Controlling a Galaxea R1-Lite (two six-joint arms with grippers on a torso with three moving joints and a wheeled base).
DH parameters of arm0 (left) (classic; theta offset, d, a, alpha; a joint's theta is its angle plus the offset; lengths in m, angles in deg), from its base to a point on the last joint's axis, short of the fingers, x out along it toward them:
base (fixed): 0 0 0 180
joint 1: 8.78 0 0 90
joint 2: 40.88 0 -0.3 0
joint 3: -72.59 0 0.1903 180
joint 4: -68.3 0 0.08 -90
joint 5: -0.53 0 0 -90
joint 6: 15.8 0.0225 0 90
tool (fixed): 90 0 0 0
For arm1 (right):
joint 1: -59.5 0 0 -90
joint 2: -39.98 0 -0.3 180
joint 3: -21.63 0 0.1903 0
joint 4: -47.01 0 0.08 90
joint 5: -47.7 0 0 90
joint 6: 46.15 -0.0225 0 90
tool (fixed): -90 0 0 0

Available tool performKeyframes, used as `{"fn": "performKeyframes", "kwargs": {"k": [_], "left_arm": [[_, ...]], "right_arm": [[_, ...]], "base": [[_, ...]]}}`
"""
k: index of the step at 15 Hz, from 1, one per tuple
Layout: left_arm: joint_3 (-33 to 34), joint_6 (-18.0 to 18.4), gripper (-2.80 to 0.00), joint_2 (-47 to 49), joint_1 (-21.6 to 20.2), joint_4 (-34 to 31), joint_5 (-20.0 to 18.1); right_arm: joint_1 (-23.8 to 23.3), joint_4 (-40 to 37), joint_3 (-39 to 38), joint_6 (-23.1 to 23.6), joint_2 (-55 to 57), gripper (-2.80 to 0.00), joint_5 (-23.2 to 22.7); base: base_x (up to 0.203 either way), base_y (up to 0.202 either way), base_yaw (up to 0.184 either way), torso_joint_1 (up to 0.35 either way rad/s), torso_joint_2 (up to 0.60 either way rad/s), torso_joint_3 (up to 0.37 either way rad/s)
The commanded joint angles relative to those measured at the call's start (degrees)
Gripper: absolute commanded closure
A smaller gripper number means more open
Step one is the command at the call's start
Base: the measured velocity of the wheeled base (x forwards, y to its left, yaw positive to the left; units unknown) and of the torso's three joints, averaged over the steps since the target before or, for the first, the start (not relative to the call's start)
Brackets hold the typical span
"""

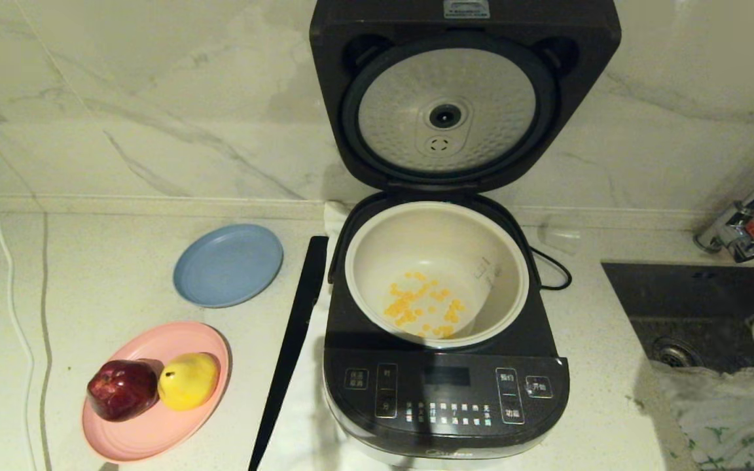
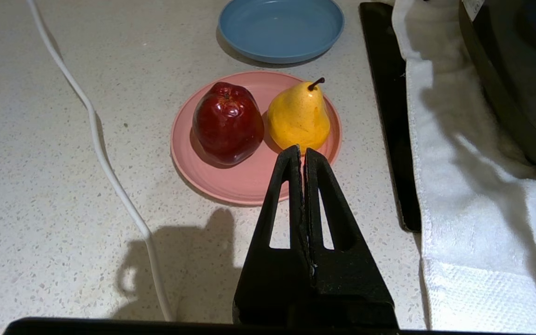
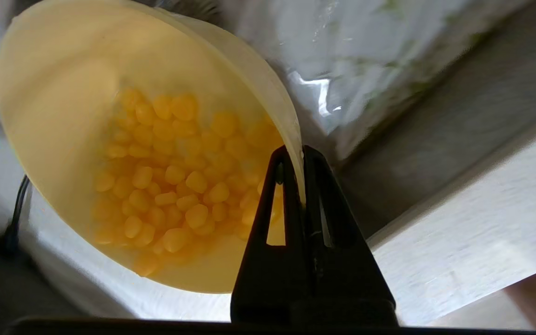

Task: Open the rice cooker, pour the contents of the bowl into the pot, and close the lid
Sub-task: Fill a bowl with water from the tap

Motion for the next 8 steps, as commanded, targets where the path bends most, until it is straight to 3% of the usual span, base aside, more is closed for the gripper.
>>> {"fn": "performKeyframes", "kwargs": {"k": [1, 5, 8], "left_arm": [[0.44, 0.03, 0.0, 0.02, -0.02, 0.02, -0.03], [0.44, 0.03, 0.0, 0.02, -0.02, 0.02, 0.02], [0.44, 0.03, 0.0, 0.02, -0.02, 0.02, -0.03]], "right_arm": [[-6.82, 0.94, 1.53, 1.05, 8.42, 0.0, -1.86], [-13.99, 2.38, 8.25, 2.39, 15.83, 0.0, -3.33], [-16.29, 2.34, 13.71, 2.33, 20.31, 0.0, -3.61]], "base": [[0.0, 0.0, 0.0, 0.0, 0.0, 0.0], [0.0, 0.0, 0.0, 0.0, 0.0, 0.0], [0.0, 0.0, 0.0, 0.0, 0.0, 0.0]]}}
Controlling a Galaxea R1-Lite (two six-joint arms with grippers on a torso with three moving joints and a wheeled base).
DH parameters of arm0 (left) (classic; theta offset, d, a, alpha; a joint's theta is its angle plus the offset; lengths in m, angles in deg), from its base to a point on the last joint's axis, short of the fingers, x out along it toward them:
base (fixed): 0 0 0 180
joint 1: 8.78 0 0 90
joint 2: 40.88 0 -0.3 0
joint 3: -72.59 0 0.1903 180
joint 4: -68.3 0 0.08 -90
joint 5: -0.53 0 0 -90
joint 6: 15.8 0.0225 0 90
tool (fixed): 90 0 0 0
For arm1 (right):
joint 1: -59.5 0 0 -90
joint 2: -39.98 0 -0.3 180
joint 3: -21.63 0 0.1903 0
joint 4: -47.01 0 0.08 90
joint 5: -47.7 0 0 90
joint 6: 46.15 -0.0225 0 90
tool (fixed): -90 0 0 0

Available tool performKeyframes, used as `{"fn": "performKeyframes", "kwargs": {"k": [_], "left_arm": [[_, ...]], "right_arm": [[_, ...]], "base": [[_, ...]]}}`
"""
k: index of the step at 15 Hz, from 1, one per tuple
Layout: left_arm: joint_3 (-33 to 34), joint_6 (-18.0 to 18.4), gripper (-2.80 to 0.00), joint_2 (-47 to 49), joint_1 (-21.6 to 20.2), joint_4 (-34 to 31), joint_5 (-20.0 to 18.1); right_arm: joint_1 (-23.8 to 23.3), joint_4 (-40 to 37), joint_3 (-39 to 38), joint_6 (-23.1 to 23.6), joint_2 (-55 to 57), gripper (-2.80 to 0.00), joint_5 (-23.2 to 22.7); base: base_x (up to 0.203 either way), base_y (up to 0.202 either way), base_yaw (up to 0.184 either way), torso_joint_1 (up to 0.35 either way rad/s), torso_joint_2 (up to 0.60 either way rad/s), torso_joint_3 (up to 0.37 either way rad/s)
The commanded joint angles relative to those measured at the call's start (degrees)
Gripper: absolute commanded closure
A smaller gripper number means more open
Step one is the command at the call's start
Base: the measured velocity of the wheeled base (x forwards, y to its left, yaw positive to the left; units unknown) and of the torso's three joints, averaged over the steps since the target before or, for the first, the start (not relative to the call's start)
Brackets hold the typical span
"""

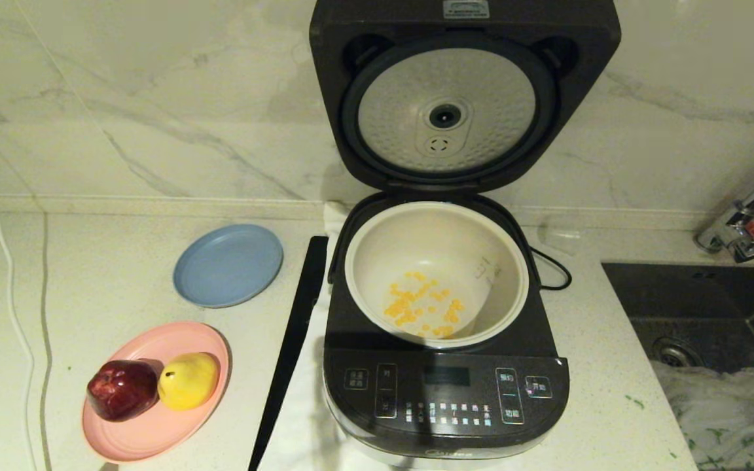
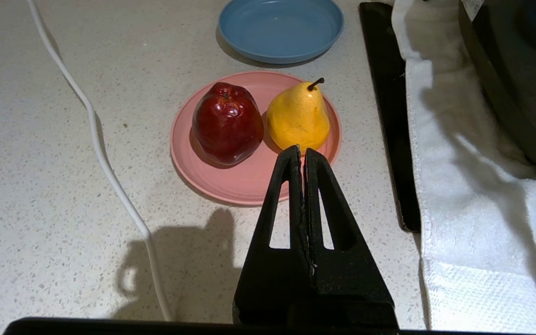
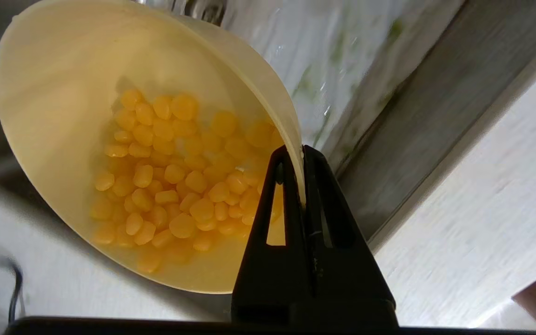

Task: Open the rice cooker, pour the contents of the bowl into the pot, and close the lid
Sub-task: Fill a bowl with water from the tap

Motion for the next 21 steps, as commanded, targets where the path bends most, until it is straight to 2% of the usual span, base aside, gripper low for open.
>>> {"fn": "performKeyframes", "kwargs": {"k": [1, 11, 21], "left_arm": [[0.44, 0.02, 0.0, 0.02, -0.02, 0.02, -0.03], [0.44, 0.02, 0.0, 0.02, -0.02, 0.02, -0.04], [0.44, 0.02, 0.0, 0.02, -0.02, 0.02, 0.0]], "right_arm": [[-1.4, -0.22, 4.02, -0.26, 5.47, 0.0, -0.24], [-0.56, -1.15, 13.57, -3.26, 13.94, 0.0, -1.55], [3.4, -1.15, 21.85, -7.69, 19.87, 0.0, -2.36]], "base": [[0.0, 0.0, 0.0, 0.0, 0.0, 0.0], [0.0, 0.0, 0.0, 0.0, 0.0, 0.0], [0.0, 0.0, 0.0, 0.0, 0.0, 0.0]]}}
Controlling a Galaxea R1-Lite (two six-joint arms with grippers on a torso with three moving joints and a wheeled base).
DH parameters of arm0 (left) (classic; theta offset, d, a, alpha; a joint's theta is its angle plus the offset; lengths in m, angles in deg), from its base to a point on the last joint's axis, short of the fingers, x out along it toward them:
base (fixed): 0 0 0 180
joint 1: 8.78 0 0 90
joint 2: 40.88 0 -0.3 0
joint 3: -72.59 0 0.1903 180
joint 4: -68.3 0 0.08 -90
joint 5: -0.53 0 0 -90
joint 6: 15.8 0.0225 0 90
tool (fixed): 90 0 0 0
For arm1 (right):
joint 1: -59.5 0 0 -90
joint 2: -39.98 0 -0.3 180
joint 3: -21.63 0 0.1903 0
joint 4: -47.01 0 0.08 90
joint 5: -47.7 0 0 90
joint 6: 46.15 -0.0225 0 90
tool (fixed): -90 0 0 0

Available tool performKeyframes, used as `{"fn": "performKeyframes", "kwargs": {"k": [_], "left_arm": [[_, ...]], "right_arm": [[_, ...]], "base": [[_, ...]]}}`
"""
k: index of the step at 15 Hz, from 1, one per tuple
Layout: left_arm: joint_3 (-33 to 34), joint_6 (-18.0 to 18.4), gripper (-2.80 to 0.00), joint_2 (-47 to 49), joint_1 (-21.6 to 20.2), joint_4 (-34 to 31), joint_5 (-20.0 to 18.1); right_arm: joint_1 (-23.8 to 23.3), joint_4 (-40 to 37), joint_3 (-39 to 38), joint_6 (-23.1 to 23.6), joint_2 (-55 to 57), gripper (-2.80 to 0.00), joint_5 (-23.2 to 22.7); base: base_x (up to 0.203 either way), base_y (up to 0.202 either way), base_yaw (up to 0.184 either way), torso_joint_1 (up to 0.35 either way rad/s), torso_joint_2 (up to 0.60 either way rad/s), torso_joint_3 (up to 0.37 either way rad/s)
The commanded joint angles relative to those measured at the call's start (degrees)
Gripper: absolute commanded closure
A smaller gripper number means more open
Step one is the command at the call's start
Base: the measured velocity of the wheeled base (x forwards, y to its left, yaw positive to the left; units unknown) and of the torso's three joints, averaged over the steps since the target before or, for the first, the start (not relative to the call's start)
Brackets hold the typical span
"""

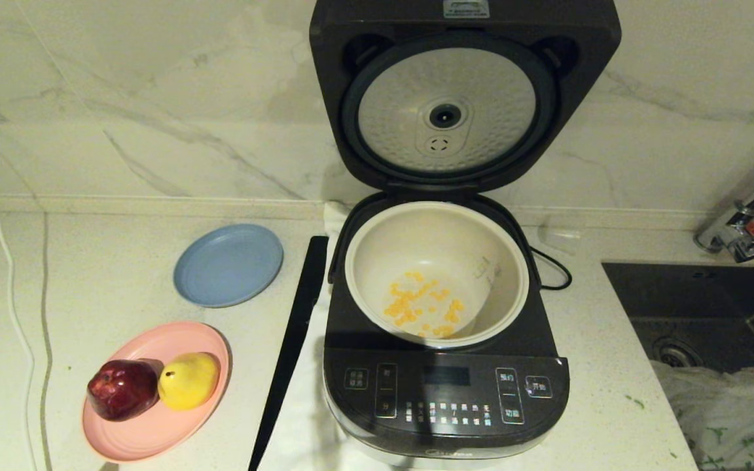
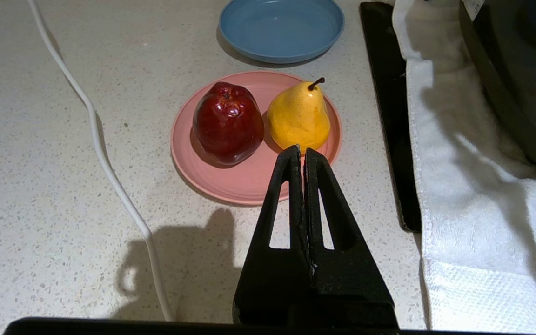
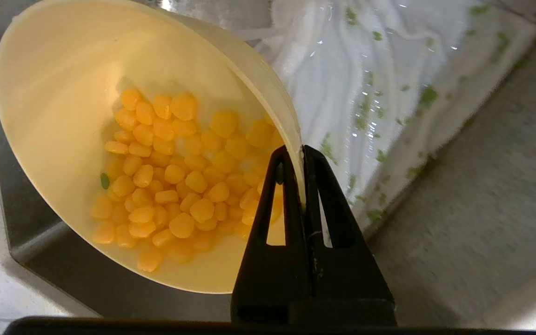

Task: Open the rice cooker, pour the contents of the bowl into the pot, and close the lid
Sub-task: Fill a bowl with water from the tap

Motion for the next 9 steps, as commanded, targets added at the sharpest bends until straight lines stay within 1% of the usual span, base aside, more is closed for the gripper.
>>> {"fn": "performKeyframes", "kwargs": {"k": [1, 9], "left_arm": [[0.44, 0.02, 0.0, 0.04, -0.02, 0.04, 0.05], [0.44, 0.02, 0.0, 0.04, -0.02, 0.04, 0.03]], "right_arm": [[0.84, -0.12, 2.06, -1.4, 1.87, 0.0, -0.14], [2.53, -0.16, 8.12, -3.66, 4.77, 0.0, -0.09]], "base": [[0.0, 0.0, 0.0, 0.0, 0.0, 0.0], [0.0, 0.0, 0.0, 0.0, 0.0, 0.0]]}}
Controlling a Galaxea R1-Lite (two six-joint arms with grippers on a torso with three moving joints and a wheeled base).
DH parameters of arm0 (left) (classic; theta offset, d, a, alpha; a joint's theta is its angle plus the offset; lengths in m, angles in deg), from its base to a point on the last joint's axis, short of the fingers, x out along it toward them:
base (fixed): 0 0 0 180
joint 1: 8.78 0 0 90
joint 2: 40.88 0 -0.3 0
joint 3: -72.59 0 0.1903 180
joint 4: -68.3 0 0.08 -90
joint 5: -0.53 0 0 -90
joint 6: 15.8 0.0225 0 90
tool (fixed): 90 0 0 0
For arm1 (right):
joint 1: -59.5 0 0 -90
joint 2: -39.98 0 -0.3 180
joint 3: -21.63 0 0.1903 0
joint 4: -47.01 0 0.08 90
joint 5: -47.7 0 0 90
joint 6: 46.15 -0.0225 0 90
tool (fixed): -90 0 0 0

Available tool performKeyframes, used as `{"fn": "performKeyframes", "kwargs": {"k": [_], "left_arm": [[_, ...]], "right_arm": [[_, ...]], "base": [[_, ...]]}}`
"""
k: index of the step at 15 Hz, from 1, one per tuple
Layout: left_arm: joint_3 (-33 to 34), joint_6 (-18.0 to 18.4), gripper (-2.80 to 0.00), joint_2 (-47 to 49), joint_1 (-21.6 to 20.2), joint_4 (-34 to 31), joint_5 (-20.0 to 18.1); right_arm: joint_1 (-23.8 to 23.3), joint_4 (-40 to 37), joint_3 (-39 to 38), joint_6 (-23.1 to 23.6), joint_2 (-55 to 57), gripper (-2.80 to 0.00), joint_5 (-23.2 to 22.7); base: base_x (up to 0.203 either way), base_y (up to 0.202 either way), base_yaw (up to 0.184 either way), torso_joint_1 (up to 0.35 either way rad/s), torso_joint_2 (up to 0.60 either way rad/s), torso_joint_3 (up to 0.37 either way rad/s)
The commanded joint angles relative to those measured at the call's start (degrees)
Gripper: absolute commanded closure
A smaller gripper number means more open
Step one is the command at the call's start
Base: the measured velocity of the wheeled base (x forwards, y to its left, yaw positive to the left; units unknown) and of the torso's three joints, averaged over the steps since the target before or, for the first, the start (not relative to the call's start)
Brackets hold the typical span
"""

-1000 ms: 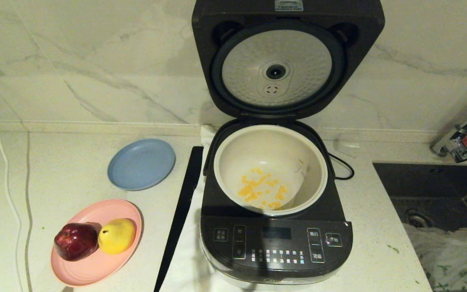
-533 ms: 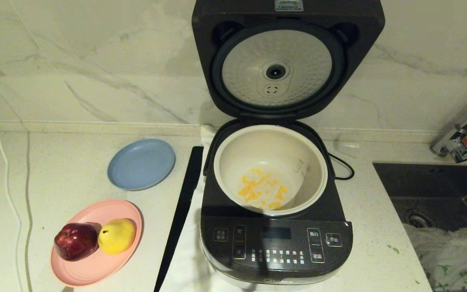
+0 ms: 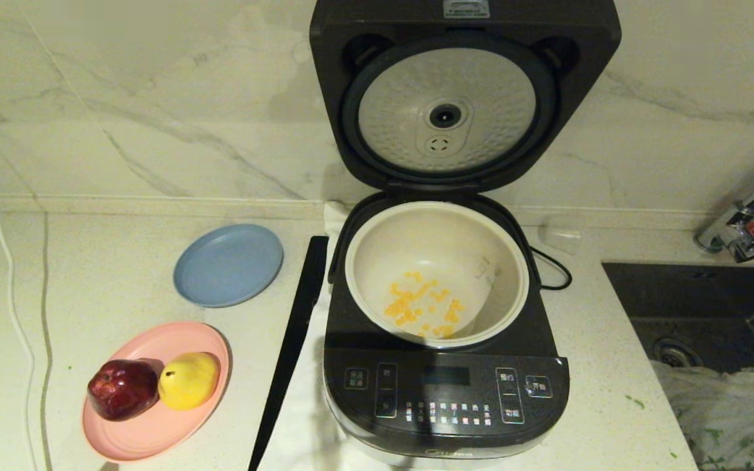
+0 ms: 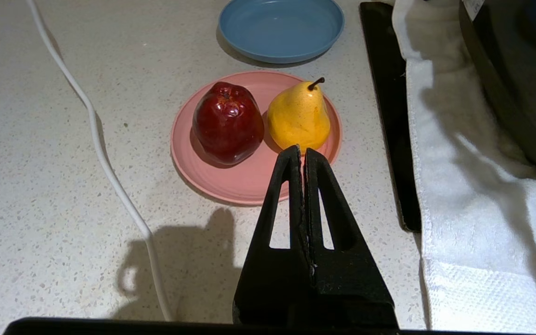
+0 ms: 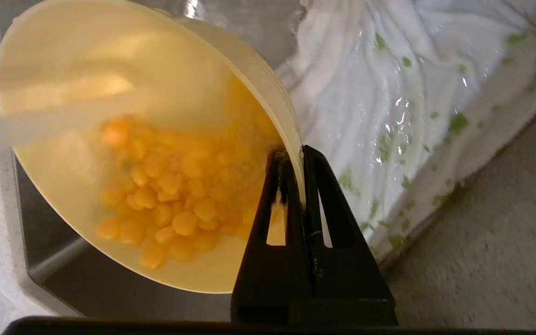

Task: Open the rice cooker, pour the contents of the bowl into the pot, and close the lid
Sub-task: Fill a bowl with water from the tap

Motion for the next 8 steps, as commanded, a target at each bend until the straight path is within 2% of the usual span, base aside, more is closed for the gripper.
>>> {"fn": "performKeyframes", "kwargs": {"k": [1, 8], "left_arm": [[0.44, 0.02, 0.0, 0.03, -0.02, 0.02, 0.0], [0.44, 0.02, 0.0, 0.03, -0.02, 0.02, -0.03]], "right_arm": [[0.42, -0.16, 1.71, -0.32, 0.84, 0.0, -0.18], [0.86, -3.75, 1.93, 0.04, -0.7, 0.0, -0.18]], "base": [[0.0, 0.0, 0.0, 0.0, 0.0, 0.0], [0.0, 0.0, 0.0, 0.0, 0.0, 0.0]]}}
